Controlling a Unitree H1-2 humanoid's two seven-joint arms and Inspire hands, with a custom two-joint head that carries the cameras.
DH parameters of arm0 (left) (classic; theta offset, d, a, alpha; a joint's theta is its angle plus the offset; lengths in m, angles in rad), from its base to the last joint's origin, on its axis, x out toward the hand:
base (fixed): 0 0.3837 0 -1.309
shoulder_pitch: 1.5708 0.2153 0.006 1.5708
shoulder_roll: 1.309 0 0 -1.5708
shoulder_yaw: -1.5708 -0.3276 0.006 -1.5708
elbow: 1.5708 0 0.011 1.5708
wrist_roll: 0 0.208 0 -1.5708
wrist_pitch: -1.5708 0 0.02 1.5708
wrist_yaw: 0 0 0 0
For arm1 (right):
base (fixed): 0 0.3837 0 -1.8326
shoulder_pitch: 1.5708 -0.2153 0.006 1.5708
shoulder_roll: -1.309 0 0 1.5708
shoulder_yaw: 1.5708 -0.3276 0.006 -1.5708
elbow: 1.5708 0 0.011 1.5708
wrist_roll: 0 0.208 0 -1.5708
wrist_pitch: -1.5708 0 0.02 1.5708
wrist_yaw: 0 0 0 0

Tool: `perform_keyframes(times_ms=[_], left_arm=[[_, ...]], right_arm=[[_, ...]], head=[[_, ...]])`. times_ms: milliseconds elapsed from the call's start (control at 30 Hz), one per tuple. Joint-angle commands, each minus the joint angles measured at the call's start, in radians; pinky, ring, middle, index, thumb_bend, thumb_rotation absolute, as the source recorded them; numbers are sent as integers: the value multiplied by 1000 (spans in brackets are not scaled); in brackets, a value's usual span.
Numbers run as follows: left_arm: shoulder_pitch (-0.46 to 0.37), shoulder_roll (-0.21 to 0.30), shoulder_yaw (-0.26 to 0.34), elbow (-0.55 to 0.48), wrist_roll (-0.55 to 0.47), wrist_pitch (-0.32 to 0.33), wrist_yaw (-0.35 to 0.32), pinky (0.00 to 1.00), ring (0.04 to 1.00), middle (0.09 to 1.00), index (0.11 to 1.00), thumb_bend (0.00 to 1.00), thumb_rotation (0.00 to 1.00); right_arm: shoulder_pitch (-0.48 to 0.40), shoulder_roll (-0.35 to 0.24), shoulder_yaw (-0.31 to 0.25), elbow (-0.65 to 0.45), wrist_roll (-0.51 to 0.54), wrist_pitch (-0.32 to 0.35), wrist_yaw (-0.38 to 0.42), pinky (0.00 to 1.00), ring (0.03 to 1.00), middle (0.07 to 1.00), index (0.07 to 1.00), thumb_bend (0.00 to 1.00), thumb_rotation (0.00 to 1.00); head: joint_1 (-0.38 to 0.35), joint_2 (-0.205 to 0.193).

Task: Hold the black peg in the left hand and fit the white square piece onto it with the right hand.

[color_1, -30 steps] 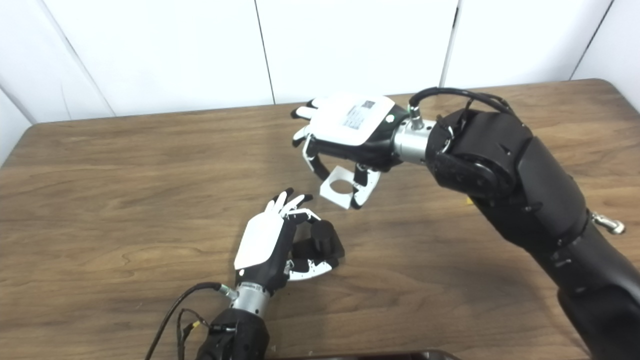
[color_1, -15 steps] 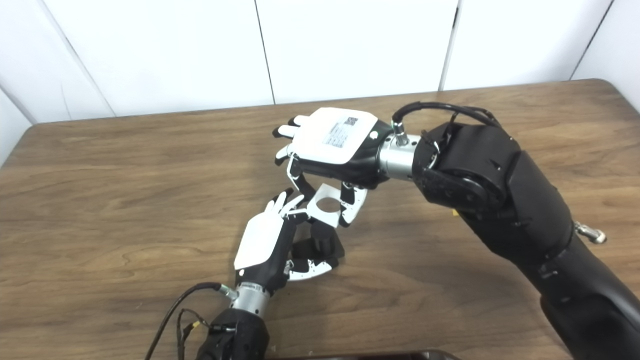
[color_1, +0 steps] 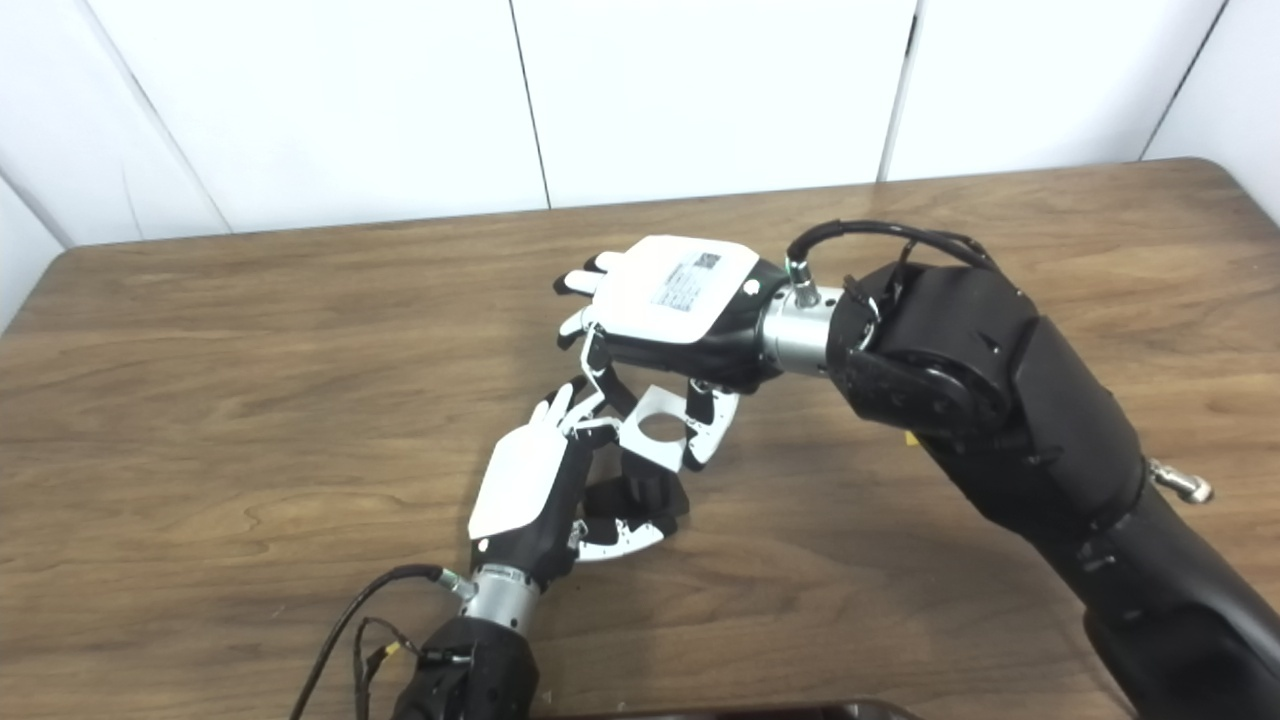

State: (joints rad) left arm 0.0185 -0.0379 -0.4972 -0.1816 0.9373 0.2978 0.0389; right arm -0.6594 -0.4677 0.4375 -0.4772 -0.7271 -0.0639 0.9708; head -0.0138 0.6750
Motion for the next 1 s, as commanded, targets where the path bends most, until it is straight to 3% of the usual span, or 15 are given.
perform_keyframes(times_ms=[0, 967], left_arm=[[13, -5, -1, 26, 22, 31, -14, 1000, 1000, 901, 491, 521, 67], [23, -5, -3, 15, 20, 25, -13, 1000, 1000, 901, 491, 521, 67]], right_arm=[[-30, 9, -3, 2, -8, -18, -21, 1000, 1000, 880, 488, 526, 144], [-13, 21, 4, 35, -27, -30, -30, 1000, 1000, 890, 491, 525, 146]], head=[[-2, 4], [-2, 14]])
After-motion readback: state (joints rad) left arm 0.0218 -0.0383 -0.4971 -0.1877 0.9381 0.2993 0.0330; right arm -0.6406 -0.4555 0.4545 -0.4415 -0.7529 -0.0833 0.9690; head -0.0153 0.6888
